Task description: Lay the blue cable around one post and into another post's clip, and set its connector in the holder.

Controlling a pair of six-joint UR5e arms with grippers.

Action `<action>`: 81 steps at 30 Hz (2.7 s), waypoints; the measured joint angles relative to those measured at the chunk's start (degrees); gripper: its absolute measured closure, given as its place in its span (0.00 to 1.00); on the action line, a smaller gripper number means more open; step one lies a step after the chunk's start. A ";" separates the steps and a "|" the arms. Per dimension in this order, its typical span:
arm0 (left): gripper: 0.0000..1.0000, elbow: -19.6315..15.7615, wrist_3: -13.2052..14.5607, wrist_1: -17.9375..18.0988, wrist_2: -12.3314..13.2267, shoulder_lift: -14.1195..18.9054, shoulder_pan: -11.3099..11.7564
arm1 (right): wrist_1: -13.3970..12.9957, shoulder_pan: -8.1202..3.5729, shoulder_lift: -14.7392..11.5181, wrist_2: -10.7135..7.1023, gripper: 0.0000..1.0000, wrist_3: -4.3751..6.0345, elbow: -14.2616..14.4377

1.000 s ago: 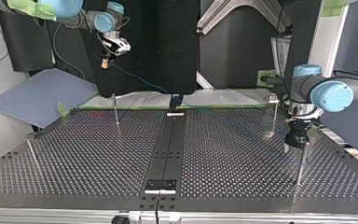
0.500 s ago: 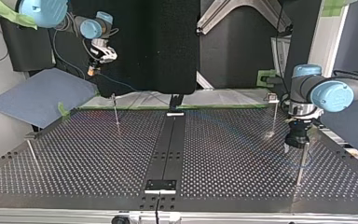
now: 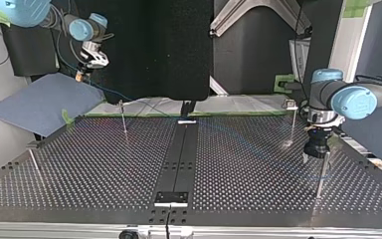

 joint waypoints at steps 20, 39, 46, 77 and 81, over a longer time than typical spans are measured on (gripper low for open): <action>0.00 0.00 0.00 -0.06 0.00 -0.01 0.00 | -6.82 -0.20 0.56 -8.28 1.00 -0.87 0.38; 0.00 -0.01 -0.12 -0.15 -0.68 -0.02 -0.16 | -8.16 0.27 0.86 -11.76 1.00 -0.96 0.37; 0.00 -0.21 -0.23 -0.16 -1.67 -1.09 -0.24 | -8.01 0.35 0.94 -11.99 1.00 -0.89 0.35; 0.00 -4.56 -0.32 0.80 -6.64 -5.87 -0.46 | -7.35 1.02 1.23 -12.63 1.00 -0.80 -0.01; 0.00 -6.10 -0.47 1.08 -6.88 -5.87 -0.46 | -7.26 1.16 1.25 -12.63 1.00 -0.78 0.00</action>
